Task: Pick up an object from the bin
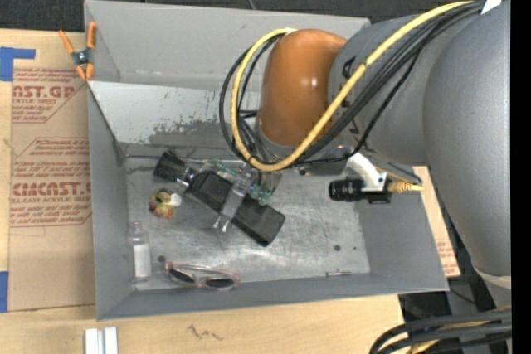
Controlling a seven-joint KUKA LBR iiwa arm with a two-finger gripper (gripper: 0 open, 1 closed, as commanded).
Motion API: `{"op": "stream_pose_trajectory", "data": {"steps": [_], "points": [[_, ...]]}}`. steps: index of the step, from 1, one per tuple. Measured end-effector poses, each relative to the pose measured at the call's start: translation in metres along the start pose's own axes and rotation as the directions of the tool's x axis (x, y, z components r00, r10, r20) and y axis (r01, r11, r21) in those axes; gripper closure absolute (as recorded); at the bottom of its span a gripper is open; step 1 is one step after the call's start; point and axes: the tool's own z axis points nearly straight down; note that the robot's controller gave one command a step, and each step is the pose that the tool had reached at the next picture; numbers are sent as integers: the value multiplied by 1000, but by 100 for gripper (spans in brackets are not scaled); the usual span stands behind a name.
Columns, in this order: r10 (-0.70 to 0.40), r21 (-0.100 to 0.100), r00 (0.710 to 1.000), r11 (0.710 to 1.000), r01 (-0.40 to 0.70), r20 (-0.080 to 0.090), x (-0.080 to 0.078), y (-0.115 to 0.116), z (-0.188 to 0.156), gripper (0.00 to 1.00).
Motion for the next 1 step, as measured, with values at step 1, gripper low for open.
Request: {"op": "stream_pose_trajectory", "data": {"steps": [1], "points": [[1,-15,1000,1000,-1,16,-14,4,15,100]]}}
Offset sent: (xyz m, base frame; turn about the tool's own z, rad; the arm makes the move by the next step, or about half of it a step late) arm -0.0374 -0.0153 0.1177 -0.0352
